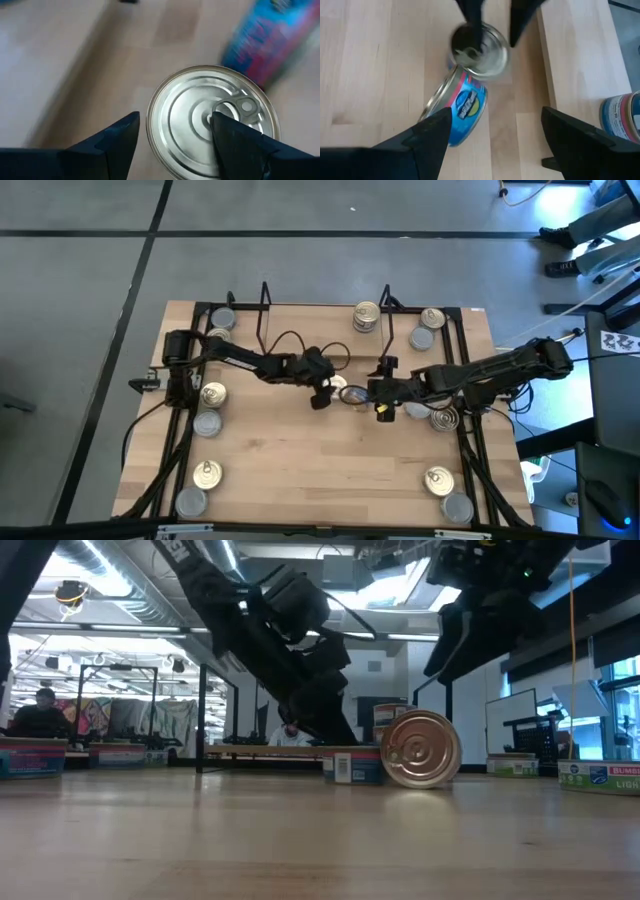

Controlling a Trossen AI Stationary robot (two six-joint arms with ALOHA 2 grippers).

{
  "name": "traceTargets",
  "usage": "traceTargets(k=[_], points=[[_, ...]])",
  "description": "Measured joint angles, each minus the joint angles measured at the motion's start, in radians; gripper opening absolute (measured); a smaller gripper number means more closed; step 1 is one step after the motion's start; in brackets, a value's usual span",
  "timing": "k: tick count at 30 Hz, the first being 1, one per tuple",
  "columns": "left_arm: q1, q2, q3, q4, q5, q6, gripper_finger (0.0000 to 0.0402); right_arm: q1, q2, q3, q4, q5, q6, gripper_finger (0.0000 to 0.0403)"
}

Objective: Stack canned seafood by type on shelf
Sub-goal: Put the blue-pink tuna can on the shelf

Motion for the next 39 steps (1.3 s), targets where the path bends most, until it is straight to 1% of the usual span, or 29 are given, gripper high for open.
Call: traceTargets(k=[3,6,13,18,20,23,25,28,30,32,34,37,39], points=[[-0.033,-0.023,-0.002,-0.042,0.003,-0.017,0.0249,0.000,0.000,0.000,-0.001,-0.006,0.015,0.0303],[-0.069,-0.051,-0.005,-0.093,0.003,-0.042,0.0249,0.000,0.000,0.000,-0.001,-0.036,0.024,0.0303],[-0.186,-0.086,-0.006,-0.203,0.007,-0.131,0.0249,0.000,0.002,0.000,0.031,-0.065,0.025,0.0303],[-0.272,-0.100,-0.003,-0.217,0.001,-0.142,0.0249,0.000,0.011,0.001,0.106,-0.141,0.019,0.0303],[-0.295,-0.129,-0.002,-0.240,-0.031,-0.157,0.0249,0.000,0.013,0.001,0.114,-0.160,0.019,0.0303],[-0.317,-0.207,0.004,-0.229,-0.053,-0.164,0.0249,-0.001,0.013,0.001,0.129,-0.165,0.019,0.0303],[-0.340,-0.249,0.009,-0.230,-0.055,-0.163,0.0249,-0.001,0.013,0.001,0.134,-0.165,0.019,0.0303],[-0.377,-0.263,-0.002,-0.270,-0.045,-0.136,0.0249,-0.001,0.020,0.002,0.186,-0.184,0.027,0.0303],[-0.400,-0.263,-0.025,-0.250,-0.045,-0.118,0.0249,-0.002,0.037,0.002,0.232,-0.254,0.042,0.0303],[-0.413,-0.256,-0.061,-0.188,-0.045,-0.118,0.0249,0.002,0.067,0.002,0.304,-0.325,0.047,0.0303],[-0.423,-0.249,-0.108,-0.144,-0.040,-0.118,0.0249,0.029,0.111,0.002,0.372,-0.380,0.045,0.0303],[-0.427,-0.248,-0.157,-0.038,-0.036,-0.117,0.0249,0.075,0.178,0.002,0.468,-0.403,0.017,0.0303],[-0.427,-0.249,-0.181,-0.010,-0.016,-0.114,0.0249,0.102,0.215,0.002,0.530,-0.403,-0.005,0.0303]])
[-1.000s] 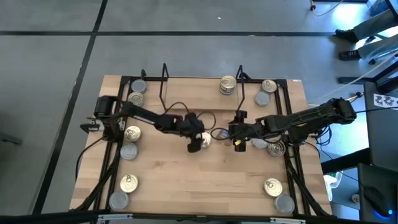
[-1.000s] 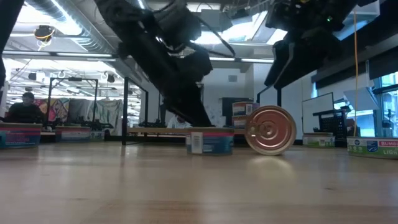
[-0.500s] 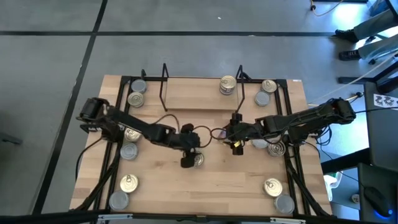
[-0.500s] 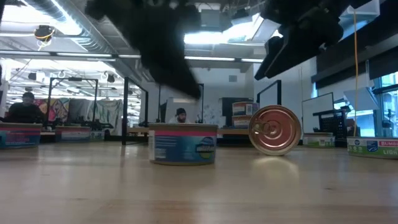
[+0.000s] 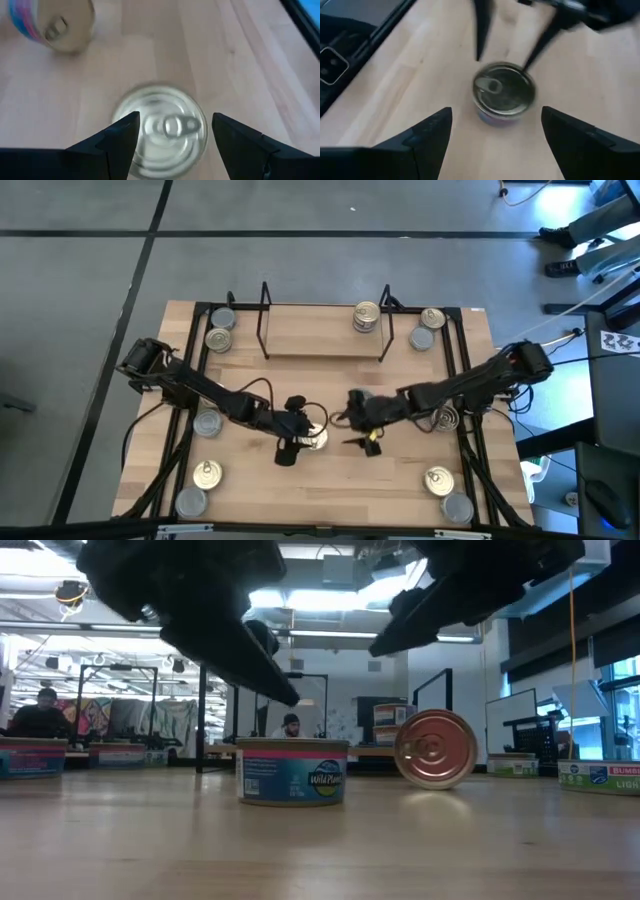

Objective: Stack canned seafood by type on shelf
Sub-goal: Put the blue-pink tuna can on the shelf

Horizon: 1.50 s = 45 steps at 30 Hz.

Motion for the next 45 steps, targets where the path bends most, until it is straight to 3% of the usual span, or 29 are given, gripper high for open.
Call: traceTargets(k=[14,24,31,45], points=[[0.056,0.049,-0.134,0.225,0.021,0.071,0.0249,0.091,0.157,-0.002,0.170,0.039,-0.029,0.0303],[0.076,0.082,-0.137,0.263,0.015,-0.029,0.0249,0.134,0.250,-0.001,0.231,0.218,-0.297,0.0303],[0.091,0.084,-0.138,0.268,0.023,-0.085,0.0249,0.155,0.307,-0.001,0.246,0.418,-0.460,0.0303],[0.113,0.086,-0.139,0.278,0.026,-0.116,0.0249,0.153,0.377,0.000,0.291,0.561,-0.639,0.0303]])
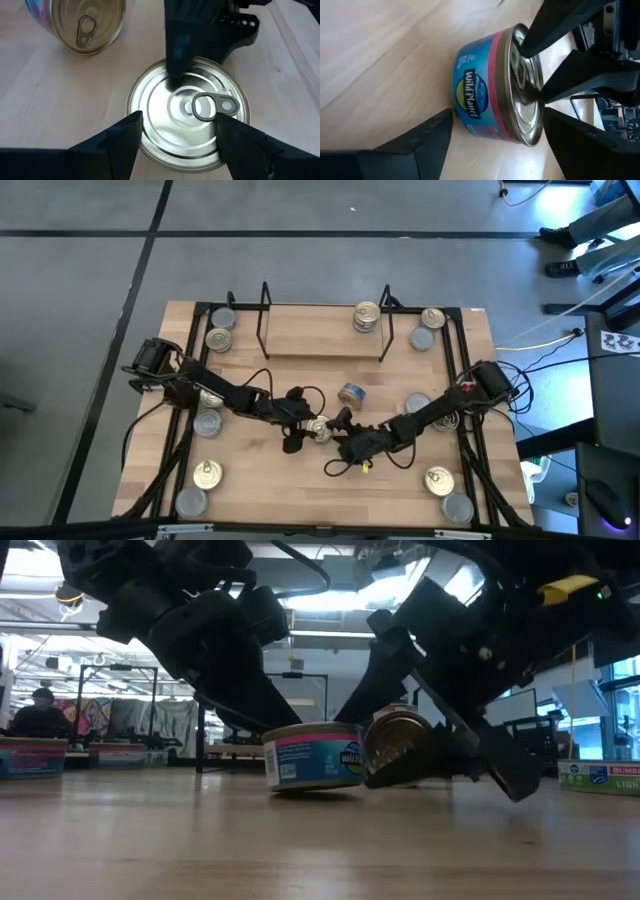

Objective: Stack canned seafood by type on shelf
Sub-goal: Put the blue-pink tuna can on the shelf

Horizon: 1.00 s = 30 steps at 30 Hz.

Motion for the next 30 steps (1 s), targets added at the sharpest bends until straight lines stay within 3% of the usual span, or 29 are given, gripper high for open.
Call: traceTargets(k=[12,22,30], points=[[0.000,0.001,-0.001,0.004,-0.001,0.001,0.0249,-0.006,0.069,0.017,0.082,-0.003,-0.145,0.0303],[0.001,0.000,-0.002,0.005,0.000,0.001,0.0249,-0.065,0.073,0.076,-0.023,-0.084,-0.057,0.0303],[0.001,0.000,-0.002,0.004,-0.003,-0.001,0.0249,-0.082,0.075,0.080,-0.018,-0.051,-0.061,0.0290]])
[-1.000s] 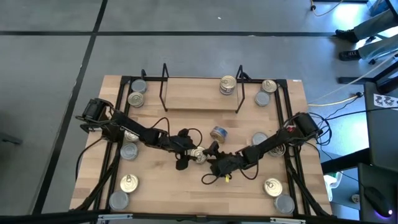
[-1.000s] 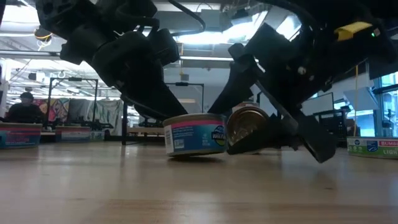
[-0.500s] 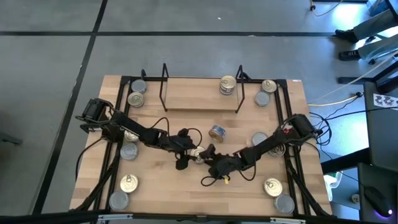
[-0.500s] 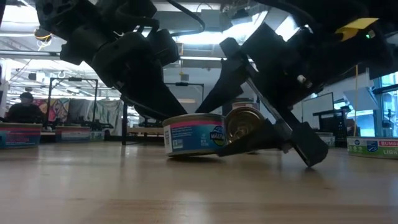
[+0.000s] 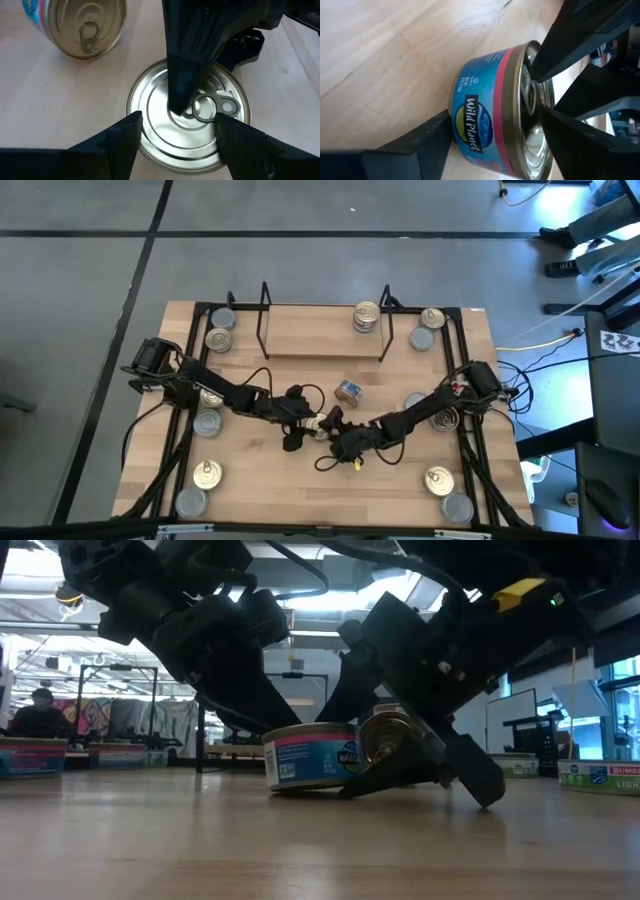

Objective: Stack canned seafood by type on shelf
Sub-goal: Put the blue-pink tuna can on the shelf

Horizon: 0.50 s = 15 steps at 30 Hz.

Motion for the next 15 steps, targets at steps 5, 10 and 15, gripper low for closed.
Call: traceTargets(k=[5,10,15], points=[[0.000,-0.001,-0.001,-0.001,-0.002,-0.007,0.0249,-0.008,0.000,-0.001,-0.002,-0.003,0.020,0.0231],[0.000,-0.003,-0.001,-0.002,0.000,-0.012,0.0249,0.001,0.000,-0.001,0.002,0.017,0.014,0.0219],[0.004,-0.040,-0.002,-0.018,-0.001,0.010,0.0249,0.020,-0.011,-0.002,0.003,0.033,0.009,0.0213]])
